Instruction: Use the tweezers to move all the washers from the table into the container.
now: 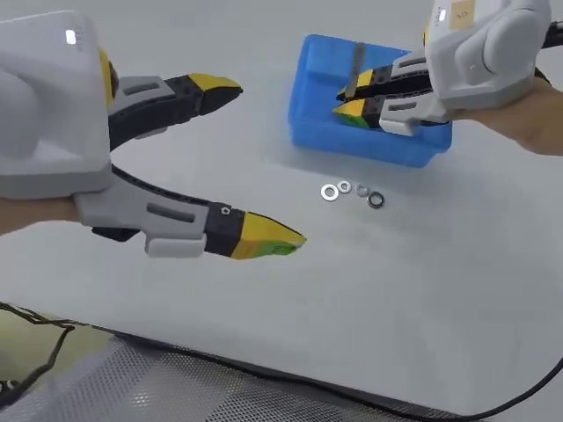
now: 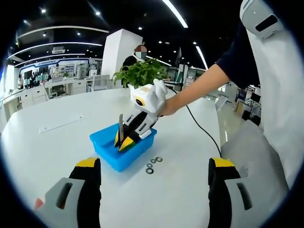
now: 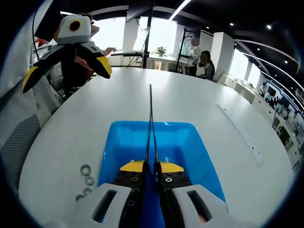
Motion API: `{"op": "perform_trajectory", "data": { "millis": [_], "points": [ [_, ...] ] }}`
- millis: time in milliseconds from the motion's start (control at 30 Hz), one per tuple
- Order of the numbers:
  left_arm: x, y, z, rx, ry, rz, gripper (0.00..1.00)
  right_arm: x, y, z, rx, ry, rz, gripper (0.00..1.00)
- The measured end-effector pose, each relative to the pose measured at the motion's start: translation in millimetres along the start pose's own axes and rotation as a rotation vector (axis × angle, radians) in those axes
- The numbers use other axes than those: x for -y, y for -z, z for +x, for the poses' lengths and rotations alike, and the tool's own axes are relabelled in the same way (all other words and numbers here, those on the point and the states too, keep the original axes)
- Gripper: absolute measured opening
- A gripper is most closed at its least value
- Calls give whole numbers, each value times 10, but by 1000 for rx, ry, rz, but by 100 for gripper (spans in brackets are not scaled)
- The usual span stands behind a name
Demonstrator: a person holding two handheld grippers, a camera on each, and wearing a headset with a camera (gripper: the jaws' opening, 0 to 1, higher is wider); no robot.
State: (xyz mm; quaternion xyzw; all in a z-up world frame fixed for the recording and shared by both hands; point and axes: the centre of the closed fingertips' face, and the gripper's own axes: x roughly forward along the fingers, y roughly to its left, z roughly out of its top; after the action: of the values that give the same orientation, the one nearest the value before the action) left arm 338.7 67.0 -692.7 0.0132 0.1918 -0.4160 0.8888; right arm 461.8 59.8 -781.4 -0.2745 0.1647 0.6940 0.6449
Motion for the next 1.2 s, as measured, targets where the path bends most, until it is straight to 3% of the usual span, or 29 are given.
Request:
{"op": "perform_trajectory", "data": {
  "millis": [367, 500, 667, 767, 900, 967, 1067, 1200],
  "points": [
    [16, -24, -7, 8, 11, -28, 99, -13, -52, -24, 37, 8, 44, 11],
    [-14, -126, -1, 41, 10, -37, 99, -6, -109, -56, 52, 16, 45, 11],
    [-226, -218, 42, 45, -33, 34, 99, -5, -193, -108, 65, 11, 31, 9],
    [-369, -325, 110, 67, -45, 110, 96, -29, -242, -134, 67, 1, 17, 8],
    [-452, -411, 249, 66, -25, 143, 93, -68, -300, -168, 73, -11, 4, 8],
    [-526, -499, 330, 87, -15, 196, 90, -86, -314, -182, 73, -16, -3, 8],
    [-553, -624, 440, 119, 8, 221, 84, -115, -332, -212, 74, -28, -8, 8],
    [-529, -707, 603, 130, 53, 243, 61, -140, -353, -247, 77, -36, -16, 8]
  ]
}}
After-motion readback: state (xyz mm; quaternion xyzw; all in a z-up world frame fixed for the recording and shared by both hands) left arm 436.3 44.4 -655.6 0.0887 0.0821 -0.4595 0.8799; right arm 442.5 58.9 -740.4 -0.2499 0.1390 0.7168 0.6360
